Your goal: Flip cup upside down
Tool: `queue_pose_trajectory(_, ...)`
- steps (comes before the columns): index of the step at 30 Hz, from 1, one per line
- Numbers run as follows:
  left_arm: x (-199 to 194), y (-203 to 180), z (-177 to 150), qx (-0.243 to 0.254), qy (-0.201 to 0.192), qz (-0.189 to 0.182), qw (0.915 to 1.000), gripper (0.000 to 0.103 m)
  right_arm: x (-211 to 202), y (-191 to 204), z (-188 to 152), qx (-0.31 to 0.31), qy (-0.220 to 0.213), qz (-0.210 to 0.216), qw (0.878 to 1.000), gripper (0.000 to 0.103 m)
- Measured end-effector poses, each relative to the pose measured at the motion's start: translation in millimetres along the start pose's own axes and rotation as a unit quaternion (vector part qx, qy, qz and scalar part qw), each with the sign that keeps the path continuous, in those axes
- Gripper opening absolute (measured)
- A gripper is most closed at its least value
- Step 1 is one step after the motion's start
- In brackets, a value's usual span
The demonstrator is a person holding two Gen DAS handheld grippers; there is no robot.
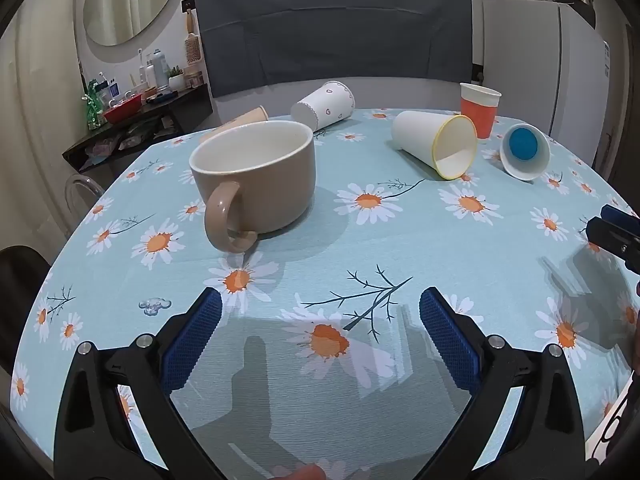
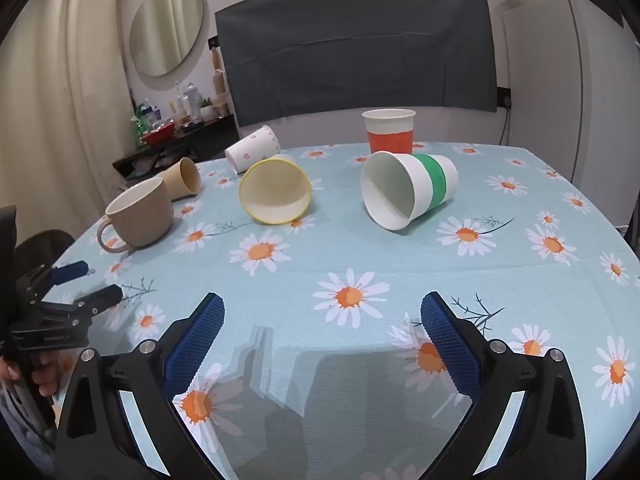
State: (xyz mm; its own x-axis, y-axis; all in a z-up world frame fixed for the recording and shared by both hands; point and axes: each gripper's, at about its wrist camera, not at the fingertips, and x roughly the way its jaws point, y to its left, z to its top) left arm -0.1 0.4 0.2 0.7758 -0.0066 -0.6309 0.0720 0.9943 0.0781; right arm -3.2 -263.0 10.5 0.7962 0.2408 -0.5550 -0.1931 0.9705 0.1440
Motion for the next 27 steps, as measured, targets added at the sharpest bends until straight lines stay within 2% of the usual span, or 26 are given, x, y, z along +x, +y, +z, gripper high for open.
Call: queue_pose_trajectory(27, 0.1, 0.0, 0.0, 0.000, 0.000, -0.001, 1.0000, 0.097, -0.5, 1.5, 0.3, -0.004, -0.005, -0.001, 1.000, 0.095)
